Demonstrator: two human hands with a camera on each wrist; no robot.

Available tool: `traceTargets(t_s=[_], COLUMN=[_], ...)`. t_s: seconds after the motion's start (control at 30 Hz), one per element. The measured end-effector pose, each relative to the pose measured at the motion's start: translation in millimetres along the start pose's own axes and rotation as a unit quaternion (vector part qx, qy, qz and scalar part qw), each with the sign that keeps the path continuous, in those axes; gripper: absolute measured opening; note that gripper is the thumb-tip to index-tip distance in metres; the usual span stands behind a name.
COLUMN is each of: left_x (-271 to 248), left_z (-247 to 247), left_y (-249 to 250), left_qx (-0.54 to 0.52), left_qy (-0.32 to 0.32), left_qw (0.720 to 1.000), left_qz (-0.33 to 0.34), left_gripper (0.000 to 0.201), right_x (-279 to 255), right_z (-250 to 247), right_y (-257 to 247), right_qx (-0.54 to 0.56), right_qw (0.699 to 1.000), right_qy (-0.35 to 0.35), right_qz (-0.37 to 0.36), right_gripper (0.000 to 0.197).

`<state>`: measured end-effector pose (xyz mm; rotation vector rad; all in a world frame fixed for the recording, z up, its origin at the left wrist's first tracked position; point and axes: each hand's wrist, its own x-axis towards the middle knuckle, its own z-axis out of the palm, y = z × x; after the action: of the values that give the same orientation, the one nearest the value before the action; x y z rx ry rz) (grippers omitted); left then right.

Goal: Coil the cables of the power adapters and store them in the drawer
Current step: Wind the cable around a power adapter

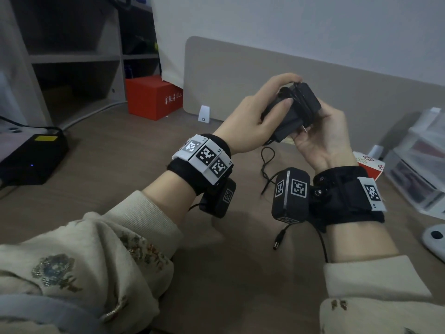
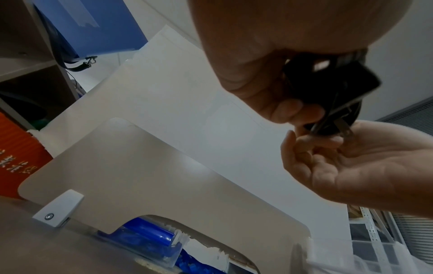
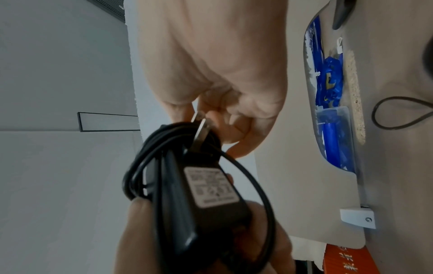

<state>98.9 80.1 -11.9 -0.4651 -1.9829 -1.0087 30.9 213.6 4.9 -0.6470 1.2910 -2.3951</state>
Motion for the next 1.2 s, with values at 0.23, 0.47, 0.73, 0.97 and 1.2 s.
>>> traceTargets(t_s=[0.23,0.47,0.73,0.97,1.2], left_x=[-1.5,-3.7,-5.2,-4.1,-2.2], left_z=[-5.6,-9.1,-7.6,-4.8,-3.6], left_y=[4.6,10.3,5.3,7.9,9.4], left_qx=[-0.013,0.008,0.044,-0.007,-0.044], left_qy=[0.028,0.062,0.084,0.102,0.093], left_qw=[0.999,0.997,0.995,0.994,0.995], left_qz=[0.012,0.039,0.034,0.025,0.017], left_gripper=[0.028,0.025,0.027,0.033,0.031], right_x=[-2.6,-3.2,1.1,0.8,0.3], right_z=[9.6,15.8,11.5,8.9,4.4], right_y=[5.7,16.9,19.6,20.0,11.5], right_qx=[0.052,0.124,0.100,0.088,0.052], right_qw=[0.998,0.987,0.988,0.989,0.986], right_qy=[-0.027,-0.066,-0.071,-0.060,-0.111], right_qz=[0.021,0.073,0.096,0.107,0.111], right_gripper=[0.029,0.024,0.042,0.051,0.077])
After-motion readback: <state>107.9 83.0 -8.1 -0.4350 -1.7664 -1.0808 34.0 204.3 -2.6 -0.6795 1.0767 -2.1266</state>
